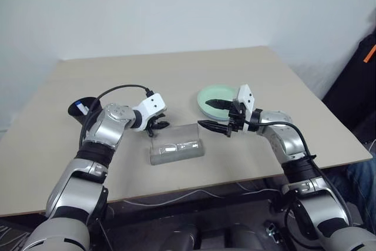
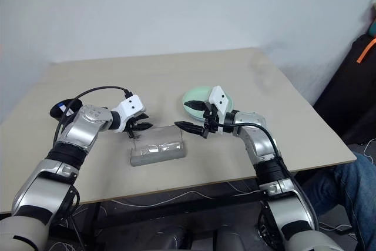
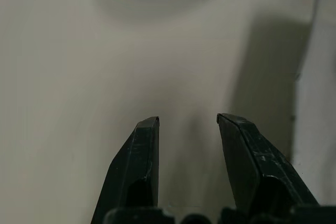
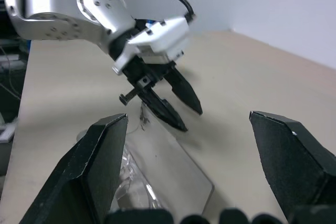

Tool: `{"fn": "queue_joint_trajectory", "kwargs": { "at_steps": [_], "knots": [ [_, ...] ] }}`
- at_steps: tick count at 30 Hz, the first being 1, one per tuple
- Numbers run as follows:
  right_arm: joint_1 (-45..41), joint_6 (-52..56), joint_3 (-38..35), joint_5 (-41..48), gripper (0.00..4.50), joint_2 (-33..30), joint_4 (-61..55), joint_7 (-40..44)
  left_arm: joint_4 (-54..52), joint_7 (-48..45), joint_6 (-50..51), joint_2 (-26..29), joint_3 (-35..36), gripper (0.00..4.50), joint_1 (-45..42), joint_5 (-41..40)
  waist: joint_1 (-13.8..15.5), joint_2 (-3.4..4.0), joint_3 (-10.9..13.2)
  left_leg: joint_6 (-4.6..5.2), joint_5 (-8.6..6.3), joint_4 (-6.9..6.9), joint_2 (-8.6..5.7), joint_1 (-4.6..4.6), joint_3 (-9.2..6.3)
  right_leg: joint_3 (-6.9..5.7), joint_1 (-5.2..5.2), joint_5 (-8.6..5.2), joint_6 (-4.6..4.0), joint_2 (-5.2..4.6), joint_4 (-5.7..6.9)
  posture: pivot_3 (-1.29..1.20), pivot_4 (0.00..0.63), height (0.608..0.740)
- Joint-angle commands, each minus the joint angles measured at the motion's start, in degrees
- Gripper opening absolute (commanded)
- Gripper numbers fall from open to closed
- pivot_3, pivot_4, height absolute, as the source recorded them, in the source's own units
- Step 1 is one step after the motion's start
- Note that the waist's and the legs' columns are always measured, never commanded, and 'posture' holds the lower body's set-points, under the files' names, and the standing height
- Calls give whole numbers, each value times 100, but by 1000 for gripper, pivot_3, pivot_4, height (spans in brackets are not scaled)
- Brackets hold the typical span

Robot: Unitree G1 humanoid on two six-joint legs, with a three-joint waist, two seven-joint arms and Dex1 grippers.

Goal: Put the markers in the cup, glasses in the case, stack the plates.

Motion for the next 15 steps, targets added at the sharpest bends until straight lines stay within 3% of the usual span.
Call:
{"fn": "queue_joint_trajectory", "kwargs": {
  "at_steps": [1, 5, 15],
  "knots": [
    [-38, -237, 146, -237, 4031, -187, -97, 58, 175, -321, -33, -60, -34, 1791, -304, 87, -4, 0, 0, 0, 0, 4, -1, -13, 0, -1, -7, 0, 1, -1, 0, 0, 0, 740],
    [13, -333, 255, -364, 4031, -224, -25, 52, -54, -967, 151, -50, -6, 1791, -230, -70, -7, 0, 0, 0, 0, 9, -1, -24, -2, -3, -18, 1, 1, 0, 2, 0, 0, 740],
    [83, -470, 294, -489, 4031, -196, 151, -26, -2666, -2384, 878, 749, 69, 1791, 952, -654, -50, 3, 1, 0, 0, 8, 2, -23, -2, 1, -20, 0, -1, 1, 5, 0, 0, 740]
  ]
}}
